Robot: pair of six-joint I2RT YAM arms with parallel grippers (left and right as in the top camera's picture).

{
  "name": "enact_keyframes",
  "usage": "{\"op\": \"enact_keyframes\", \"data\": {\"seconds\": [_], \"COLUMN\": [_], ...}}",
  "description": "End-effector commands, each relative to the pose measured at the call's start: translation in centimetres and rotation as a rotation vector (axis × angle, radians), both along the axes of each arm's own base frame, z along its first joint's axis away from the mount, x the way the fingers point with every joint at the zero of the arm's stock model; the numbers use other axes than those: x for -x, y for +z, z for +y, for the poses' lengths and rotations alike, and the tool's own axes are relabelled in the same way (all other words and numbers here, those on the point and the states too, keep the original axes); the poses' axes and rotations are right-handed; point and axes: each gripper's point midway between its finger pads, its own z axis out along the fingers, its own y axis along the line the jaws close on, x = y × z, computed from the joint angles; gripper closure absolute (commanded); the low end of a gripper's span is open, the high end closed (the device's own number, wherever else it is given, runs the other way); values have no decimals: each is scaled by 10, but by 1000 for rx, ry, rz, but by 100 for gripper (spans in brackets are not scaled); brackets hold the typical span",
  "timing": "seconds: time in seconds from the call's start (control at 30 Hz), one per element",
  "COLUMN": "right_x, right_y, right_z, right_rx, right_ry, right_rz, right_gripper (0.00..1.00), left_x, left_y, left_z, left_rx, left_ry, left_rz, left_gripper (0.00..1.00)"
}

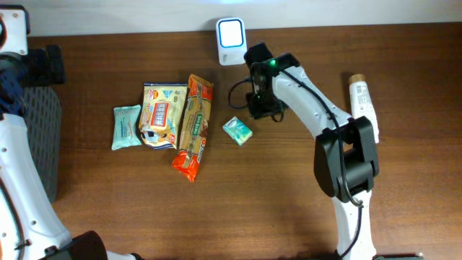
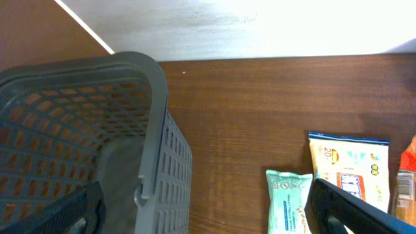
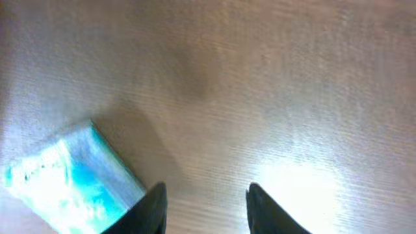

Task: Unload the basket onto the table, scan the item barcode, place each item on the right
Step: 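Grasp the small green box with the right gripper, then hold the green box in front of the scanner, then place it right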

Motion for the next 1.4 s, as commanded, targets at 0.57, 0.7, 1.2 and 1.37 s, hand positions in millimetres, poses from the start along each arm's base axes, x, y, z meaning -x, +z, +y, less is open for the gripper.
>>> {"op": "enact_keyframes", "data": {"seconds": [0.57,0.7,1.2,1.37], "right_x": [46,46,-35,-106], "right_y": [43,178,204,239], "right_z": [64,46,8,9], "right_rx": [-886,-1302,-261,-55], "right_ry": [227,312,-17,92], "right_rz": [179,8,-528,-751], "right_gripper": [96,96,96,96], "left_x": [2,2,2,2], "left_y": [10,10,10,10], "left_z": [-1,-1,-1,-1], "left_rx": [-15,-15,-15,-15], "left_ry": [-9,-9,-9,-9], "left_rz": [-21,-21,-21,-21], "left_gripper": [1,1,1,1]}}
